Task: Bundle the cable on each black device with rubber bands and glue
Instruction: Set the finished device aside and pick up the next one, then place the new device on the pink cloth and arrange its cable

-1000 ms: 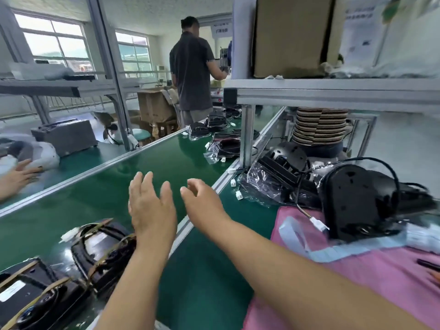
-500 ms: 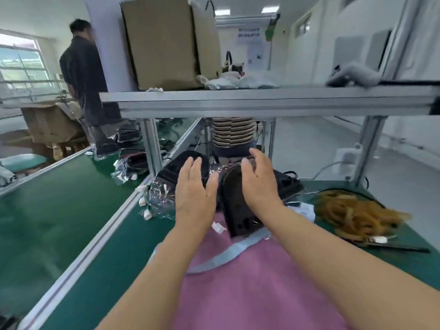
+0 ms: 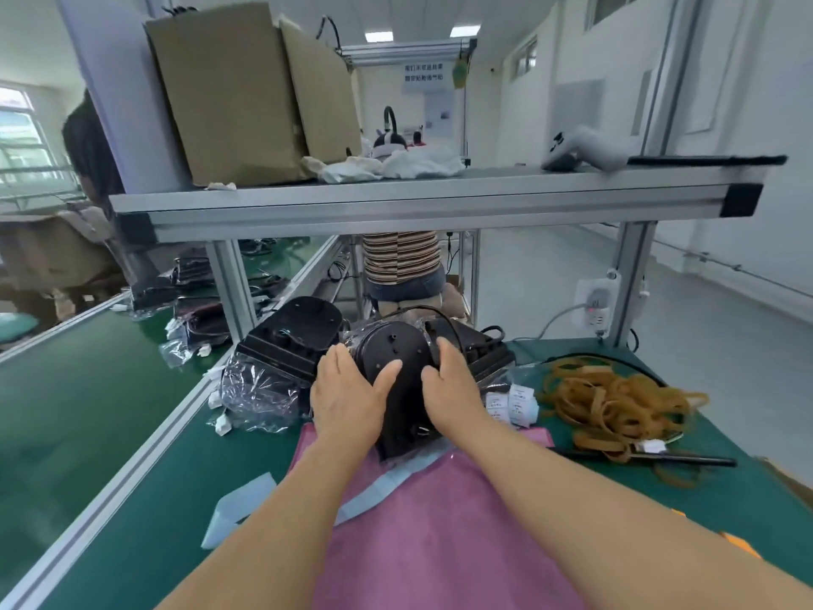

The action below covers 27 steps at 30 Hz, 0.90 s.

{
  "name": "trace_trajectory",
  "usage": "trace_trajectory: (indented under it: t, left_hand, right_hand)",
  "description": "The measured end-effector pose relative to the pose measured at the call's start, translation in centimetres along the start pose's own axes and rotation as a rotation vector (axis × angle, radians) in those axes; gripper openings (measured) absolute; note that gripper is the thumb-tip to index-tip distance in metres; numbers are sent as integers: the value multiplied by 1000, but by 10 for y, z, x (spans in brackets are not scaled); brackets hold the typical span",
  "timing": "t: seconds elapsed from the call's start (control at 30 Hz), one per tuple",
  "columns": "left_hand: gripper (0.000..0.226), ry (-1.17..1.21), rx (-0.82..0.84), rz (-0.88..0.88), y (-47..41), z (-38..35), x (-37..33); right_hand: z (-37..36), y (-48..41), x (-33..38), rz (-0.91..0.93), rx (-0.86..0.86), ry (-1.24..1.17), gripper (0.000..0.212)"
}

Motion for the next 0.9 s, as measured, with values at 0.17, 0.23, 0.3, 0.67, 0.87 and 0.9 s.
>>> trace_trajectory:
  t: [0.17, 0.23, 0.3, 0.67, 0.87, 0.9]
  left_hand:
    - [65, 129, 17, 10, -1, -4, 1]
    - [57, 207, -12, 4, 6, -6, 1]
    - [51, 337, -16, -12, 15, -10, 1]
    - [19, 812, -32, -88, 63, 39, 2]
    - [29, 1001, 272, 161, 118, 49, 3]
    - [29, 1025, 303, 179, 126, 46, 4]
  right_hand:
    - [-10, 5, -2, -41, 106, -85, 65]
    - [-11, 9, -3, -28, 94, -119, 66]
    - [-11, 16, -5, -9, 75, -139, 66]
    - [22, 77, 6, 234, -155, -163, 45]
    - [27, 122, -36, -193, 0, -574, 20]
    - [20, 127, -42, -247, 83, -714, 46]
Point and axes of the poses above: each hand's wrist, its own y-axis away from the middle knuckle, its own z-axis out of the back of the hand, x = y × z, the point moved 2 cm from there along -y, towards the middle knuckle, and after that the axes turned 15 degrees about x, right-handed, at the moved point
